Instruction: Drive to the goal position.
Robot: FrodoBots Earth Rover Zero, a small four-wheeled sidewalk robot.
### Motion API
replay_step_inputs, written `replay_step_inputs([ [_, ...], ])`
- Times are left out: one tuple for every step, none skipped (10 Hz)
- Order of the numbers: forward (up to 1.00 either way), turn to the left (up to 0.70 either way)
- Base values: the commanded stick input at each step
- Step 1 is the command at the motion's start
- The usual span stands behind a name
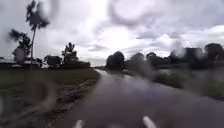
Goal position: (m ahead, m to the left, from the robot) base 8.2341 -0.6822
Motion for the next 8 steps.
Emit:
replay_step_inputs([
  [0.51,0.0],
  [0.81,0.0],
  [0.85,0.0],
  [0.85,0.0],
  [0.85,0.0],
  [0.85,0.0],
  [0.85,0.0],
  [0.85,0.0],
])
